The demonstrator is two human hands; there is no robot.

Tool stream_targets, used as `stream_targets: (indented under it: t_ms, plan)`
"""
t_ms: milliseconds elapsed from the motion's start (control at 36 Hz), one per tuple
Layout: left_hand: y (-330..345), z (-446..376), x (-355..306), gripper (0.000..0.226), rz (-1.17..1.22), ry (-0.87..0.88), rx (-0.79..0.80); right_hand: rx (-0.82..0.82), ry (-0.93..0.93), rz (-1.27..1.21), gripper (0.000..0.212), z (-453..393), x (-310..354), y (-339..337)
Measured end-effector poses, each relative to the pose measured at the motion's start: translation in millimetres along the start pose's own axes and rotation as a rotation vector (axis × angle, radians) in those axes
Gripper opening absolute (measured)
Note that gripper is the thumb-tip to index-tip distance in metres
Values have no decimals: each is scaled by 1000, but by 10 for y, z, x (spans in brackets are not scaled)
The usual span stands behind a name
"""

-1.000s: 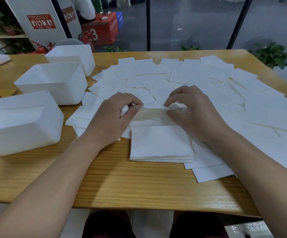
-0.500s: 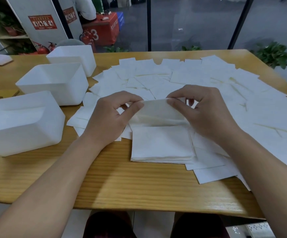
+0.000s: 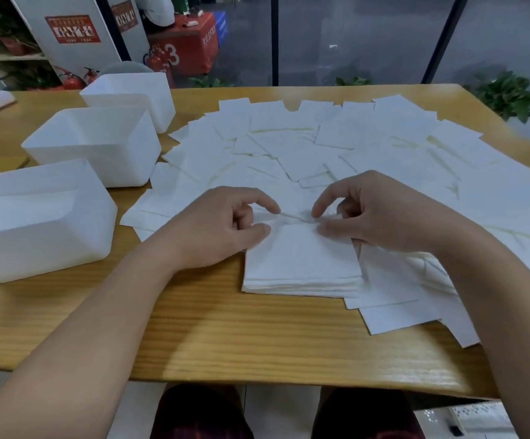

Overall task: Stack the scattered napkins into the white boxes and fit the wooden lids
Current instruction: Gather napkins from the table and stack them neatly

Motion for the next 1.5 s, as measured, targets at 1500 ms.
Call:
stream_targets:
  t_ms: [1500]
  plan:
    - [-137,16,-194,32,-118,203,-316,-571,-222,128,12,-25,204,-139]
Point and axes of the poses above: each hand's wrist, its own z-axis away from the middle knuckle, its own y-axis out of the palm, x = y × z, the point moved 9 cm from there along -z, towards the middle knuckle, and after that the axes turned 10 degrees about z, right-handed, at the moved point
